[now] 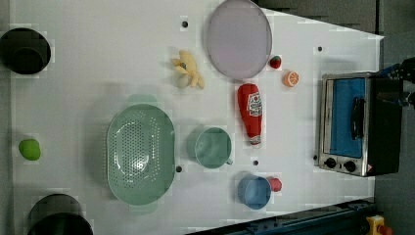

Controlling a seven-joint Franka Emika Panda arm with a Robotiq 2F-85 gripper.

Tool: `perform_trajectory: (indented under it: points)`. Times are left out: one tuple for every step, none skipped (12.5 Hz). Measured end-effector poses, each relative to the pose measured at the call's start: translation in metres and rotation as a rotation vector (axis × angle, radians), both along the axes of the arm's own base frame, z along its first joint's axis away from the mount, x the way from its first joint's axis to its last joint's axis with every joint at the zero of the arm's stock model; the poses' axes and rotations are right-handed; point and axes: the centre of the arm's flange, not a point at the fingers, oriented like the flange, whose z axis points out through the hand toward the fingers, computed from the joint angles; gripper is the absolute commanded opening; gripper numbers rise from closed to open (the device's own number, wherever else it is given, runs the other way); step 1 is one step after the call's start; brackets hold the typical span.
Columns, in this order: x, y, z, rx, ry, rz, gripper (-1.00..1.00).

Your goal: Pick Ketchup from the table and place it in strainer.

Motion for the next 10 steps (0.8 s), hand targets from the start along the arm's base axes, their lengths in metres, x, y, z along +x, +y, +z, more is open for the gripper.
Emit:
perform_trajectory:
  points:
    - [-0.022,-0.001,-0.005,-0.001,0.073,-0.004,0.58]
    - [-0.046,-0.003,-0.005,-0.002,0.125,-0.01,0.8]
    - [-0.064,-0.004,0.003,0.003,0.143,-0.017,0.99]
    - [-0.074,-0.004,0.017,0.003,0.119,-0.021,1.0]
    - [-0.076,-0.004,0.034,-0.001,0.078,-0.02,1.0]
    - [-0.075,-0.003,0.047,0.0,0.037,-0.021,1.0]
    - [-0.07,-0.003,0.054,-0.003,-0.002,-0.016,1.0]
    - [-0.065,-0.002,0.052,-0.005,-0.016,-0.001,1.0]
    - [-0.058,-0.001,0.043,-0.004,-0.009,0.019,1.0]
    - [-0.048,-0.001,0.028,-0.002,-0.001,0.047,1.0]
